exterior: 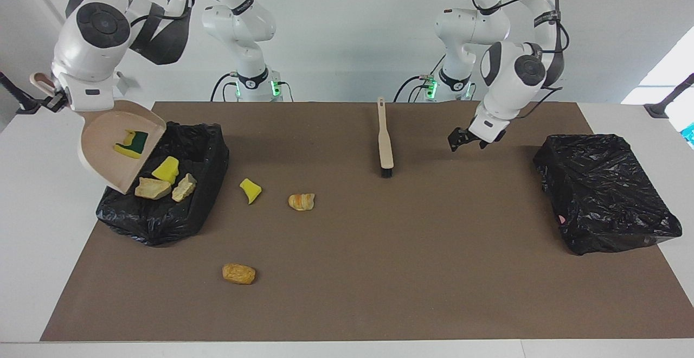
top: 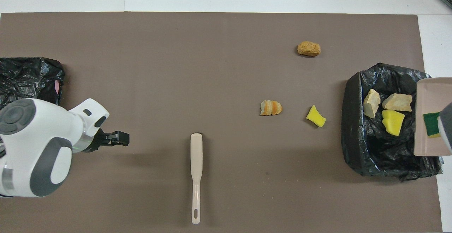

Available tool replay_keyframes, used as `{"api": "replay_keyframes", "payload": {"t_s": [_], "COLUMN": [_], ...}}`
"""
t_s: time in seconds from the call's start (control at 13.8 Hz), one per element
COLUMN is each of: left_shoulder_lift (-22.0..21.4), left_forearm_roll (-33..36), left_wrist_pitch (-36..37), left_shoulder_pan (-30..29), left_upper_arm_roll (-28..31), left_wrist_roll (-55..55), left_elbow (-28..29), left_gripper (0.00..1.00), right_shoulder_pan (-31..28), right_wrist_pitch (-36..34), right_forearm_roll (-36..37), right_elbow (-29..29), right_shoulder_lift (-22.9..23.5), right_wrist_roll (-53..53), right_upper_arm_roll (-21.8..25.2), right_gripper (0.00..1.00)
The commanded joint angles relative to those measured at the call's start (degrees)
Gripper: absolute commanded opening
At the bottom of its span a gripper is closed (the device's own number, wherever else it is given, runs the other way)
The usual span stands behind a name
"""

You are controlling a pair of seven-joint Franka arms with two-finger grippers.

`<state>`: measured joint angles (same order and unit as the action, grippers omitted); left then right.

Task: Sweep and dump trash in bin
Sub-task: 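Tilt the dustpan over the bin with the right gripper to dump trash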

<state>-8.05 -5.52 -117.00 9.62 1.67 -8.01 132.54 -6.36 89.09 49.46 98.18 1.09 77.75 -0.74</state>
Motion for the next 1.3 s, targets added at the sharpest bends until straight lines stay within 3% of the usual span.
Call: {"api": "replay_keyframes", "payload": {"t_s": [0.0, 0.22, 0.36, 0.65, 0.94, 1.23], "left_shoulder_lift": [-1.3, -0.8, -0.1, 2.6, 2.3, 1.7], "left_forearm_roll": [-0.1, 0.3, 1.4, 4.5, 4.6, 3.9], "left_wrist_pitch": [3.0, 4.1, 8.4, 16.2, 19.9, 26.5], "left_shoulder_pan": [-6.1, -10.5, -10.8, -11.2, -10.4, -11.1], "left_upper_arm_roll": [-0.7, -0.7, -0.7, -0.8, -1.2, -1.2], "left_wrist_roll": [7.9, 12.3, 12.3, 12.3, 12.0, 11.4], "left_elbow": [-1.3, -5.2, -11.0, -21.8, -27.7, -36.5], "left_gripper": [1.00, 1.00, 1.00, 1.00, 1.00, 1.00], "right_shoulder_pan": [3.0, 5.3, 6.1, 5.4, 3.9, 0.5], "right_wrist_pitch": [-1.8, -2.7, -3.3, -3.6, -3.7, -3.1], "right_forearm_roll": [3.8, 9.1, 11.6, 9.8, -2.8, -20.7], "right_elbow": [1.1, 1.2, 0.8, 0.5, -1.6, -2.8], "right_shoulder_lift": [-1.0, -1.4, -1.4, -1.3, -1.6, -1.7], "right_wrist_roll": [-2.5, -2.8, -2.8, -2.5, -2.8, -4.4], "right_upper_arm_roll": [-0.3, -0.3, -0.3, -0.5, 0.7, 2.4], "right_gripper": [0.00, 0.00, 0.00, 0.00, 0.00, 0.00]}}
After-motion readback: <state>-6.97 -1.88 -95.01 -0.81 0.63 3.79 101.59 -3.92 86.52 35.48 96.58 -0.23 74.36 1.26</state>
